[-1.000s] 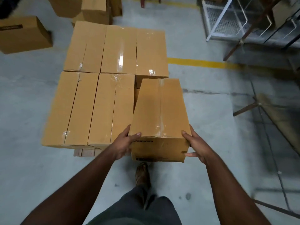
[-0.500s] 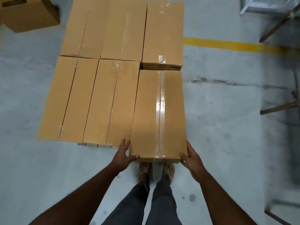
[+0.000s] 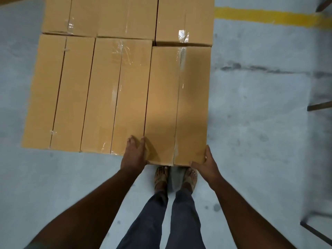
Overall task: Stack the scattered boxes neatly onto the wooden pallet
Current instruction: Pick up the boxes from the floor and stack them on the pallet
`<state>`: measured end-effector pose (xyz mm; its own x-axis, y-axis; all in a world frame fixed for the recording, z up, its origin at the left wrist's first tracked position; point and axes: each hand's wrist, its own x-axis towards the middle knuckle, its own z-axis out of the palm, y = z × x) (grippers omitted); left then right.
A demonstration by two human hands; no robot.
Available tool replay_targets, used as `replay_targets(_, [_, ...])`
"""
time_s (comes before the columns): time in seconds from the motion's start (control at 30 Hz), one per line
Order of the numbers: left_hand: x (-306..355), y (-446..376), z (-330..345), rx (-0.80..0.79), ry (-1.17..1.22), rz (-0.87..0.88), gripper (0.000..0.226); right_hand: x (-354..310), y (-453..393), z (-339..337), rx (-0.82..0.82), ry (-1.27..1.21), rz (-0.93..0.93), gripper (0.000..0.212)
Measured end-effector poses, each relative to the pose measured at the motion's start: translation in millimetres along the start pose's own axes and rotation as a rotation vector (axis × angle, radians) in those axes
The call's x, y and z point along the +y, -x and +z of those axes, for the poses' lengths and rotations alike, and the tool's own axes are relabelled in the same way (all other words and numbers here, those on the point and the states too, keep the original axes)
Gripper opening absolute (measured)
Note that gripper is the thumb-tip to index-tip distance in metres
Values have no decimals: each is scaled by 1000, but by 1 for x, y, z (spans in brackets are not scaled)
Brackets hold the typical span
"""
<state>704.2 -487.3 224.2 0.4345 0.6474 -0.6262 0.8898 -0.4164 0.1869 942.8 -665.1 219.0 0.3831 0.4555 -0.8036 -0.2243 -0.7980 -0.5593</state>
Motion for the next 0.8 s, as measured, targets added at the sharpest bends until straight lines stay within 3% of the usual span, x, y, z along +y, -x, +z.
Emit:
replay_targets(0.13, [-4,-11,3,-2,-105,71,115,9,-6,0,43,-7,-6,101])
replay_targets(0.27, [-13,-12,3,-57,-158,109,135,9,-4,9,115,-68,0,101])
replay_targets(0.37, [-12,-13,8,-20,-145,108,121,9,-4,10,136,-1,-26,99])
replay_targets(0.5, [-11,-16,12,-3,-135,105,112,8,-9,8,108,332,-149,100])
replay_targets(0.63, [-12,-14,14,-6,-133,114,114,6,-6,19,50,647,-113,115])
replay_targets(0.7, [-14,-10,11,-27,-137,114,117,2,1,30,86,859,-178,113])
replay_targets(0.8, [-9,-2,-2,-44,-95,82,98,-8,17,43,64,927,-249,105])
